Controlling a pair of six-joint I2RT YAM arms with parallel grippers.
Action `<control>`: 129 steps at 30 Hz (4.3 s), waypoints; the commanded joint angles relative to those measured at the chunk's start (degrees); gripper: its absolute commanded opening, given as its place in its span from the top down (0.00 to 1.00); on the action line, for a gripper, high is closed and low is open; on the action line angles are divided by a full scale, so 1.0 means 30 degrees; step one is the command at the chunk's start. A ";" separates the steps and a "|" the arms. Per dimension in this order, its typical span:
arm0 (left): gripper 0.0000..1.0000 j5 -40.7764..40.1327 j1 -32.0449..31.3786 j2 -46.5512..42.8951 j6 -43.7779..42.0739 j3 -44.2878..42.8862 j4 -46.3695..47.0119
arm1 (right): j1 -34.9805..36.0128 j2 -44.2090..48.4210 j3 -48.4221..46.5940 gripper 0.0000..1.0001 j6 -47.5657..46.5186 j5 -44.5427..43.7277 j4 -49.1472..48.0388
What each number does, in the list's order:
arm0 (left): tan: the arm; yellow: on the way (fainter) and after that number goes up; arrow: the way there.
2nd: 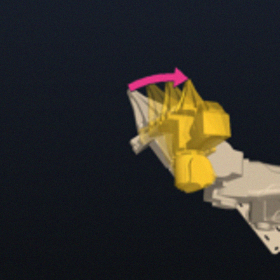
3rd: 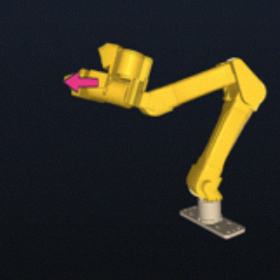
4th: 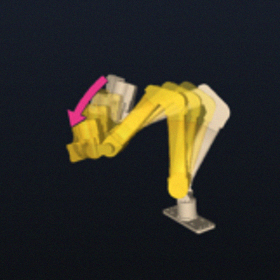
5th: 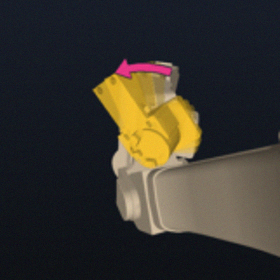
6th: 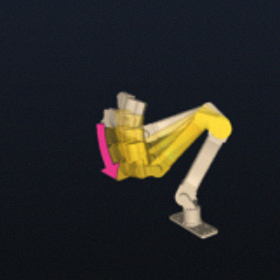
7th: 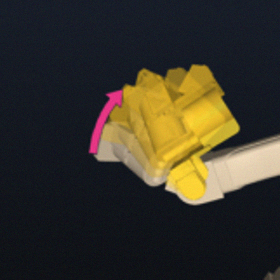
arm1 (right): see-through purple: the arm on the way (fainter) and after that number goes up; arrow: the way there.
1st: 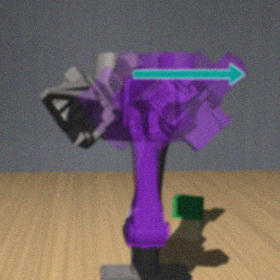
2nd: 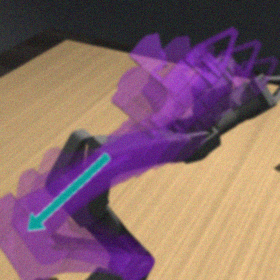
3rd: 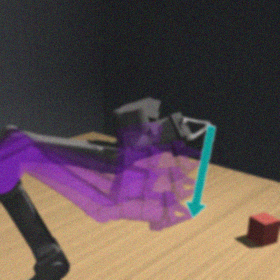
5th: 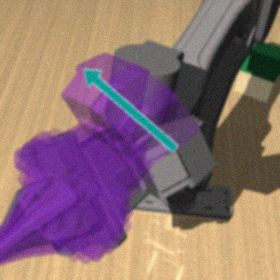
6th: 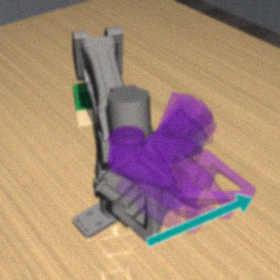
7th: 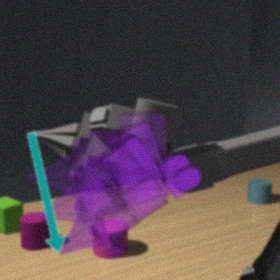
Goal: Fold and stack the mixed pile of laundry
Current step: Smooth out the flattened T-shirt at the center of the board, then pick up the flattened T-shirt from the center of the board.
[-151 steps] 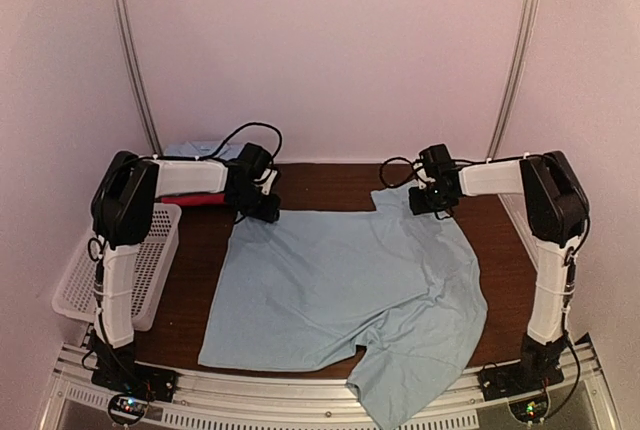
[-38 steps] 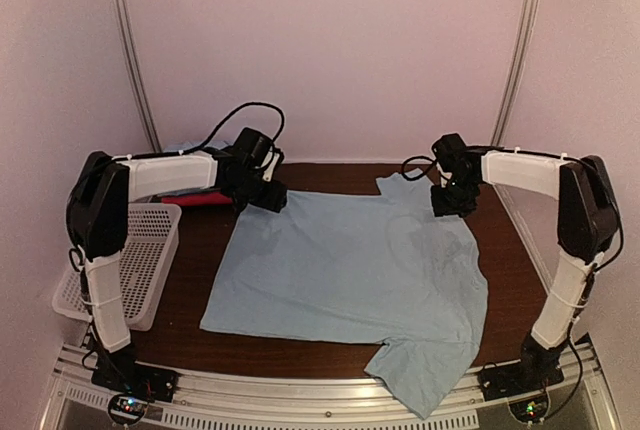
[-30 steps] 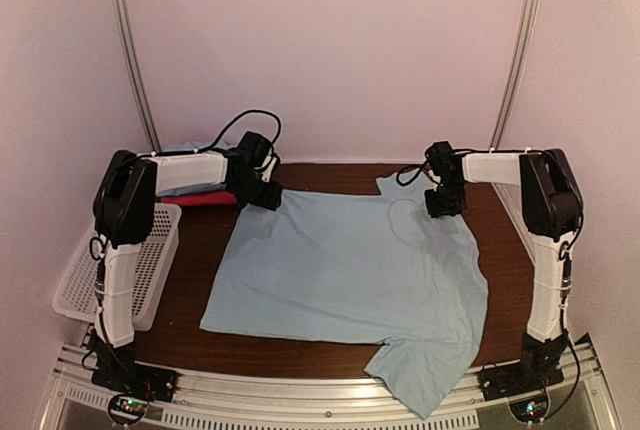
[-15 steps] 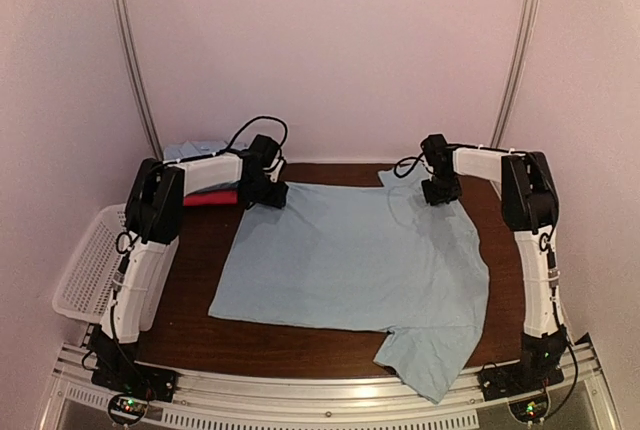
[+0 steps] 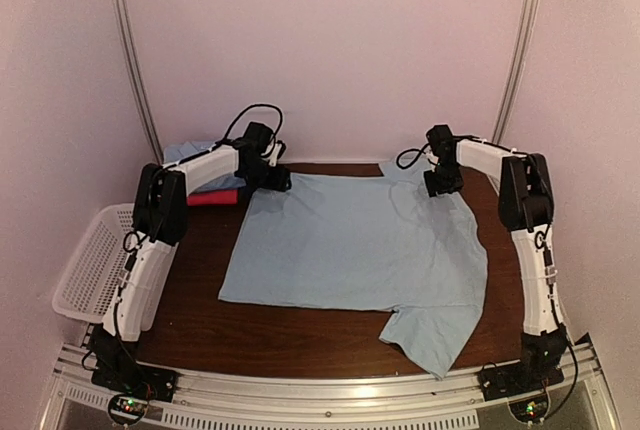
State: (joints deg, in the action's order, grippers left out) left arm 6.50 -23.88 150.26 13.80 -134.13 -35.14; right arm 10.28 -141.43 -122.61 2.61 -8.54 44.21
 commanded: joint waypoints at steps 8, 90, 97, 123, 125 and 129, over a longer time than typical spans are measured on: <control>0.33 -0.0551 -0.1703 -1.2068 0.0476 1.1536 0.3569 | 0.3484 1.5243 1.3518 0.44 0.3884 0.4140 -0.1191; 0.48 -0.4187 -0.4170 -2.3975 1.1173 3.1437 0.1475 | 1.7860 2.8483 3.0450 1.00 2.9687 -0.0550 0.1874; 0.55 -0.2644 -0.4169 -2.3391 1.1548 3.2145 0.2986 | 1.7697 2.9013 3.0341 1.00 2.9519 -0.0710 0.2416; 1.00 -0.1451 -0.4083 -2.4896 1.2118 3.2209 0.2331 | 1.7549 2.8963 2.7187 1.00 2.7738 -0.2937 0.4739; 1.00 -0.1022 -0.3816 -2.4932 1.2122 3.1954 0.2439 | 1.7418 2.9002 2.6900 1.00 2.7512 -0.3378 0.4733; 1.00 -0.0687 -0.3115 -2.4930 1.1601 3.1027 0.2358 | 1.6338 2.9384 2.6518 1.00 2.6596 -0.3857 0.4793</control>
State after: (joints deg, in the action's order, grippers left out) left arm 3.05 -35.20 76.40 49.89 -37.34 -27.31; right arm 62.00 -54.35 -41.28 85.45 -15.51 56.18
